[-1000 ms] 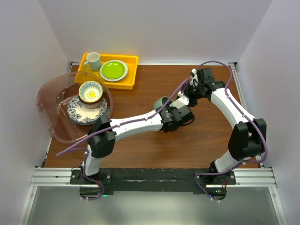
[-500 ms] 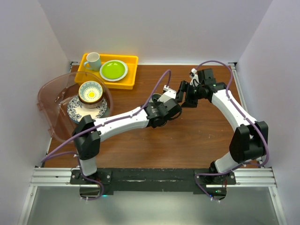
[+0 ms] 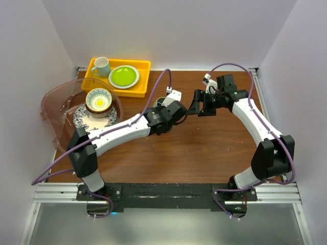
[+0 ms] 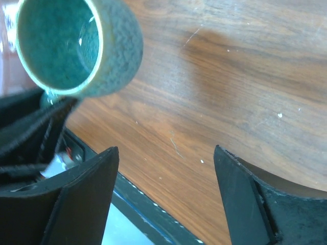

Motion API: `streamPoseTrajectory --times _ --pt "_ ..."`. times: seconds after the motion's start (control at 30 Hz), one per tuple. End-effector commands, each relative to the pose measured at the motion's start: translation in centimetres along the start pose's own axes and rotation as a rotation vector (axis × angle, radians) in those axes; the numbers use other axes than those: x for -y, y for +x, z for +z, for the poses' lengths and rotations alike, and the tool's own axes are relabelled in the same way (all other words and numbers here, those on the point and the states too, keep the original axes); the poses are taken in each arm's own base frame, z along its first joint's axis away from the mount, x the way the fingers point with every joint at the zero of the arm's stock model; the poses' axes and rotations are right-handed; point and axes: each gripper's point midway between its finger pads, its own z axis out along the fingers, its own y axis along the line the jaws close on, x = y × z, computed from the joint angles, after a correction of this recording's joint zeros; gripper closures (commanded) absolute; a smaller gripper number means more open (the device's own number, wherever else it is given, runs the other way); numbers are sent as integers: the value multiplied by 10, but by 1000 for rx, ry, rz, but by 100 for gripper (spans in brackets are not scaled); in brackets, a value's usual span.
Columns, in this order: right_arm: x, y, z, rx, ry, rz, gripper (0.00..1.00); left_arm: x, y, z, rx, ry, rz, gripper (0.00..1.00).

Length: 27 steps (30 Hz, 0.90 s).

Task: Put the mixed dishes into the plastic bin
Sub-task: Pick up the cup at the center of the board, then place the cup in the plastic bin.

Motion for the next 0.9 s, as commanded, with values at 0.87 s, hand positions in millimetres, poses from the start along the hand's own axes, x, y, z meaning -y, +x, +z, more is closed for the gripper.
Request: streamPoseTrajectory --times 0.87 --pt "-20 -7 -45 16 -209 -454 2 -64 -67 -44 188 85 -273 100"
